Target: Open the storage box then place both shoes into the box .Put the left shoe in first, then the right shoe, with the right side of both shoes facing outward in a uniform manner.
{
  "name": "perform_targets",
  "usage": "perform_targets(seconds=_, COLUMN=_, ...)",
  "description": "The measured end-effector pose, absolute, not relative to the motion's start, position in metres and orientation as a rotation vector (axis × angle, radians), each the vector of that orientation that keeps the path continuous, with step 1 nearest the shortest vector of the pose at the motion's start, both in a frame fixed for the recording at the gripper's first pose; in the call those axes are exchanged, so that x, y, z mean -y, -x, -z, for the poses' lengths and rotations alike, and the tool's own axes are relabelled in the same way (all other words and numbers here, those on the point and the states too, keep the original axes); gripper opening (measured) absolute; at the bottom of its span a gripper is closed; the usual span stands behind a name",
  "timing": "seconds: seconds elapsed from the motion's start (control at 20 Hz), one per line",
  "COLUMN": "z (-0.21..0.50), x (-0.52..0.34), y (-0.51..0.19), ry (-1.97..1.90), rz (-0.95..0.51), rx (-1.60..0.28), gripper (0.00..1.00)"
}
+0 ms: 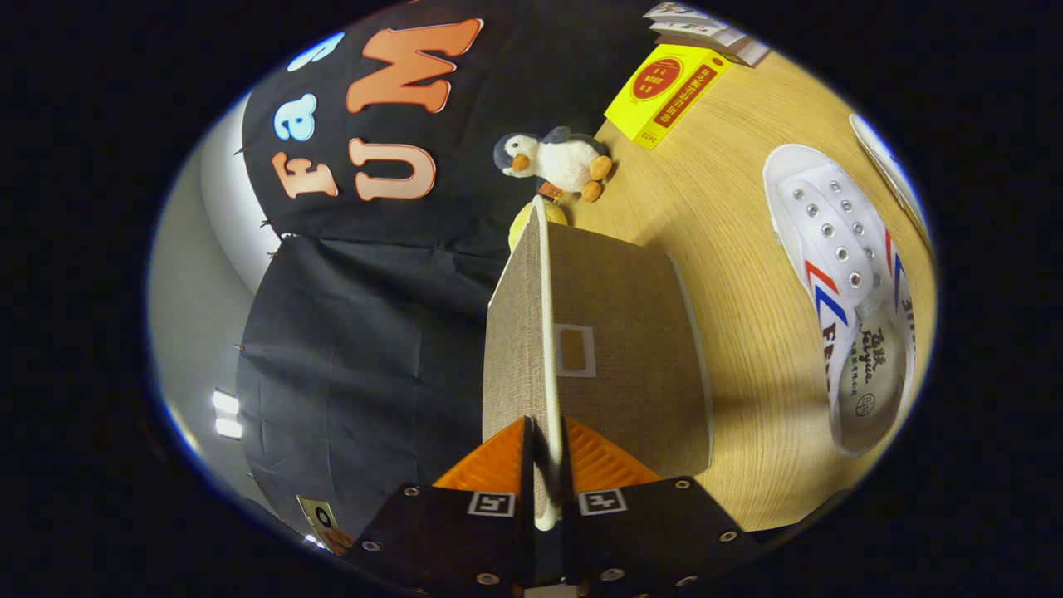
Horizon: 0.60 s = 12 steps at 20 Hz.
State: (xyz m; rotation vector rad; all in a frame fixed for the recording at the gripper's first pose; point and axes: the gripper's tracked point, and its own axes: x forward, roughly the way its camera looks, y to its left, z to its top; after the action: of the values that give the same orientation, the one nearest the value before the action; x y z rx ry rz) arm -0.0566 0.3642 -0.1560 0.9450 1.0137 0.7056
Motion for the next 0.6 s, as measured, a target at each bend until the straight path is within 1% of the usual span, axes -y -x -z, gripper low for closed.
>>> perform_targets(seconds=0.05, z=0.15, x=-0.364, y=0.052, ry=-0.928, rz=-0.688, rx=-0.986, gripper=0.06)
perform_targets(seconds=0.1, z=0.138, x=-0.367, y=0.051, ry=-0.928, rz=-0.694, rx=-0.966, gripper=0.02)
perform_targets(seconds=0.35, z=0.047, x=-0.396, y=0.045, ry=-1.0, rz=-0.774, rx=-0.855, gripper=0.02)
perform_targets(seconds=0.6, z=-0.005, x=-0.464, y=0.058, ry=-0.993, rz=-0.885, rx=-0.844, gripper=0.03)
